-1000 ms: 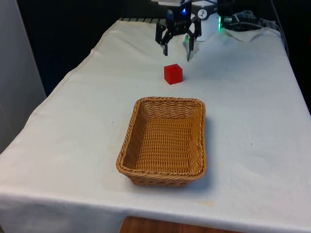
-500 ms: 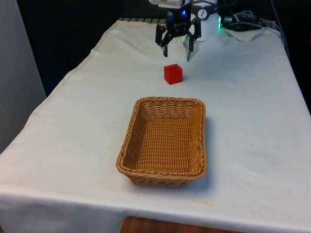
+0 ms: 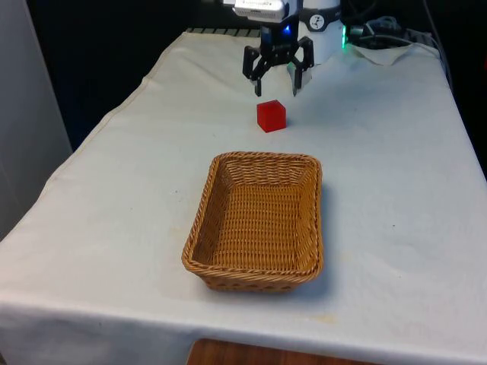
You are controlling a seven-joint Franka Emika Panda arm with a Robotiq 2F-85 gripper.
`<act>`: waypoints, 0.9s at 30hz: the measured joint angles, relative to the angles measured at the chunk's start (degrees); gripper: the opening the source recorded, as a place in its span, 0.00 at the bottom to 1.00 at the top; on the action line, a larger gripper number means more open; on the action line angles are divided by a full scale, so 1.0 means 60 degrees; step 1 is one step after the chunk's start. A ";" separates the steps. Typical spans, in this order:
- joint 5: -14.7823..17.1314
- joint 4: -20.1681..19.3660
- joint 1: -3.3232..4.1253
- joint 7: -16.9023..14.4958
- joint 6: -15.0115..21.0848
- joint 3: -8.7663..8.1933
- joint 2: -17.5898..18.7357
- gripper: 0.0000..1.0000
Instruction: Pick up the cube and place it into the basket.
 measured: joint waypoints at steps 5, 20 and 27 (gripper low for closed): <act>0.0115 -0.0019 0.0010 -0.0048 0.0401 0.0019 0.0325 1.00; 0.0134 -0.0019 0.0010 -0.0048 0.0993 0.0019 0.0917 1.00; 0.0172 -0.0019 0.0019 -0.0048 0.1289 0.0038 0.1241 1.00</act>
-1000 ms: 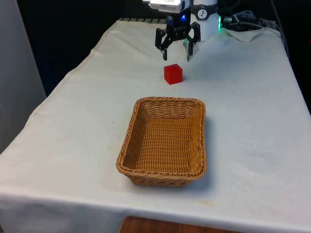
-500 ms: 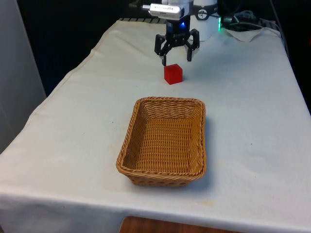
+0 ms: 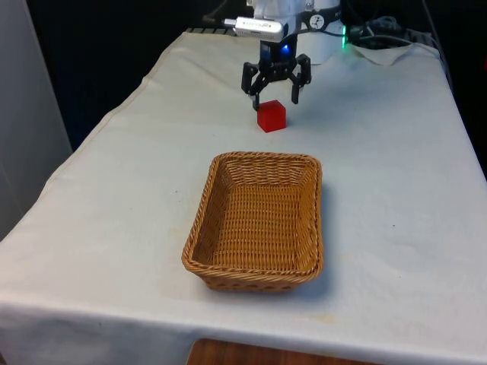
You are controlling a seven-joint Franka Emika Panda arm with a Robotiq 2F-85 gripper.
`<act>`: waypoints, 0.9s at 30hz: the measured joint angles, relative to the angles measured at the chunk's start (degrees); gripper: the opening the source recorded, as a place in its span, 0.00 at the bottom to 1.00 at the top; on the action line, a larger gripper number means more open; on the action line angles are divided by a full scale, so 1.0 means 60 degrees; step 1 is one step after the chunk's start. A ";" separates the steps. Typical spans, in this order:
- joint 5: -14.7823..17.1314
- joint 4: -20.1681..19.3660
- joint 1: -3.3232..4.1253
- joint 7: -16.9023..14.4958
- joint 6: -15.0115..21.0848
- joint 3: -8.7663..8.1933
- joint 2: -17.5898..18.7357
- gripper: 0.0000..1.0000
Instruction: Pick up the cube and place it into the basket.
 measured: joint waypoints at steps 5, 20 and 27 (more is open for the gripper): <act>0.0010 0.0000 0.0000 0.0010 0.0296 0.0010 0.0267 1.00; 0.0010 0.0019 0.0000 0.0067 0.1270 0.0038 0.1041 1.00; 0.0010 0.0067 0.0000 0.0076 0.1413 0.0038 0.1194 1.00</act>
